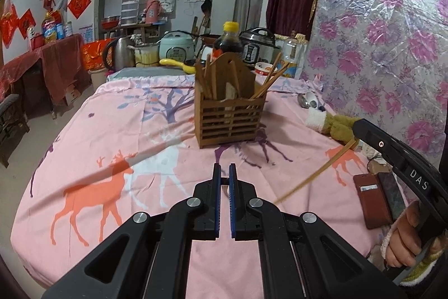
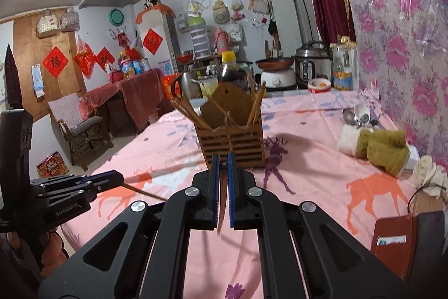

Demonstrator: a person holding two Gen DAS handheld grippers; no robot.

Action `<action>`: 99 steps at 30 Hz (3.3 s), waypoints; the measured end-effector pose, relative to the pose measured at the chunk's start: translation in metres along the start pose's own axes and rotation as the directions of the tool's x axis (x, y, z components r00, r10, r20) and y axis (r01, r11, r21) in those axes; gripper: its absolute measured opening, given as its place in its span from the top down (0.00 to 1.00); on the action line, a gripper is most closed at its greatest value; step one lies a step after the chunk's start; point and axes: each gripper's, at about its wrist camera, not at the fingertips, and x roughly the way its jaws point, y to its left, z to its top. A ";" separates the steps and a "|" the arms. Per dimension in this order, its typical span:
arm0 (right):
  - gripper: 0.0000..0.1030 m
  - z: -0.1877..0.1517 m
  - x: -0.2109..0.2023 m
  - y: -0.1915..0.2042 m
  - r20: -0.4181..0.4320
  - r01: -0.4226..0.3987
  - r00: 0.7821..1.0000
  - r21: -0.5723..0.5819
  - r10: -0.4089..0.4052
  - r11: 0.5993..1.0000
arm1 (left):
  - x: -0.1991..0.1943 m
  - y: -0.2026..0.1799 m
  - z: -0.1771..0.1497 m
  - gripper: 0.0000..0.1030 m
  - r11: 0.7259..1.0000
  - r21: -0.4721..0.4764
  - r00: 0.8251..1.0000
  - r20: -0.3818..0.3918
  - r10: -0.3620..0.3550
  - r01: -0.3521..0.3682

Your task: Organize utensils

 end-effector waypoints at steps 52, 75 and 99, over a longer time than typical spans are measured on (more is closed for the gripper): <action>0.78 0.140 0.160 -0.015 0.121 0.175 0.978 -0.034 -0.170 0.984 | 0.099 0.035 0.179 0.52 0.999 -0.036 0.984 0.173 0.038 -0.033; 0.06 0.074 -0.104 0.039 0.390 0.185 0.902 0.047 -0.188 0.982 | -0.119 -0.007 0.057 0.06 0.938 -0.103 0.863 0.370 0.344 -0.330; 0.06 -0.004 -0.057 0.017 0.093 0.327 0.939 0.053 -0.331 0.943 | -0.080 -0.029 -0.016 0.06 0.935 -0.055 0.908 0.227 0.352 -0.349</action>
